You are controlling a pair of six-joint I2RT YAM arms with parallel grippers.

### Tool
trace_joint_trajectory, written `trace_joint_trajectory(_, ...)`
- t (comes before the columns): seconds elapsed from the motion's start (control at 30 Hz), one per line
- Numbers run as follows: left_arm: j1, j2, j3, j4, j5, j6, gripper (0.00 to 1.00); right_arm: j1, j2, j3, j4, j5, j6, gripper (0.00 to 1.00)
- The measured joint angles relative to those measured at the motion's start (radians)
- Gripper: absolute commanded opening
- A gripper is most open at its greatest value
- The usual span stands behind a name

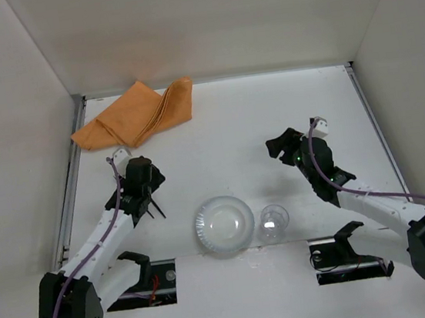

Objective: Set the dinner table for one person

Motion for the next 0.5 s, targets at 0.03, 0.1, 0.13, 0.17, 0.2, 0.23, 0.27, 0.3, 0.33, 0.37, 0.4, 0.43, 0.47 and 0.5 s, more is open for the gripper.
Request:
trace_joint_trajectory(0.03, 0.006, 0.003, 0.0, 0.008, 0.005, -0.001, 0.5, 0.0, 0.002, 0.0, 0.003, -0.002, 0.0, 0.73)
trace_joint_trajectory(0.1, 0.016, 0.013, 0.0, 0.027, 0.012, -0.003, 0.52, 0.0, 0.008, 0.0, 0.008, -0.007, 0.0, 0.72)
trace_joint_trajectory(0.13, 0.021, 0.019, 0.0, 0.037, 0.015, -0.004, 0.53, 0.0, 0.01, 0.0, 0.01, -0.01, 0.0, 0.71)
trace_joint_trajectory(0.17, 0.027, 0.029, 0.0, 0.051, 0.019, -0.007, 0.54, 0.0, 0.011, 0.0, 0.013, -0.011, 0.0, 0.69)
trace_joint_trajectory(0.2, 0.033, 0.041, 0.002, 0.068, 0.022, -0.011, 0.55, 0.0, 0.011, -0.002, 0.019, -0.014, 0.0, 0.61)
trace_joint_trajectory(0.23, 0.039, 0.056, 0.006, 0.079, 0.023, -0.015, 0.56, 0.0, 0.011, -0.005, 0.025, -0.018, -0.002, 0.51)
trace_joint_trajectory(0.27, 0.043, 0.071, 0.012, 0.09, 0.026, -0.018, 0.58, 0.0, 0.011, -0.007, 0.026, -0.024, -0.003, 0.44)
trace_joint_trajectory(0.3, 0.049, 0.09, 0.021, 0.1, 0.027, -0.023, 0.6, 0.0, 0.012, -0.009, 0.027, -0.032, 0.0, 0.32)
trace_joint_trajectory(0.33, 0.056, 0.111, 0.032, 0.113, 0.03, -0.03, 0.61, 0.0, 0.012, -0.01, 0.027, -0.042, -0.002, 0.24)
trace_joint_trajectory(0.37, 0.066, 0.13, 0.045, 0.127, 0.032, -0.038, 0.61, 0.0, 0.012, -0.01, 0.029, -0.051, 0.0, 0.18)
trace_joint_trajectory(0.4, 0.076, 0.15, 0.058, 0.142, 0.035, -0.046, 0.61, -0.001, 0.012, -0.01, 0.033, -0.058, 0.0, 0.15)
trace_joint_trajectory(0.43, 0.089, 0.166, 0.069, 0.154, 0.041, -0.055, 0.61, -0.001, 0.013, -0.01, 0.035, -0.063, 0.003, 0.12)
trace_joint_trajectory(0.47, 0.107, 0.187, 0.084, 0.168, 0.05, -0.065, 0.61, -0.001, 0.016, -0.01, 0.037, -0.066, 0.003, 0.12)
trace_joint_trajectory(0.5, 0.129, 0.21, 0.101, 0.183, 0.058, -0.075, 0.61, -0.002, 0.022, -0.01, 0.04, -0.07, 0.005, 0.12)
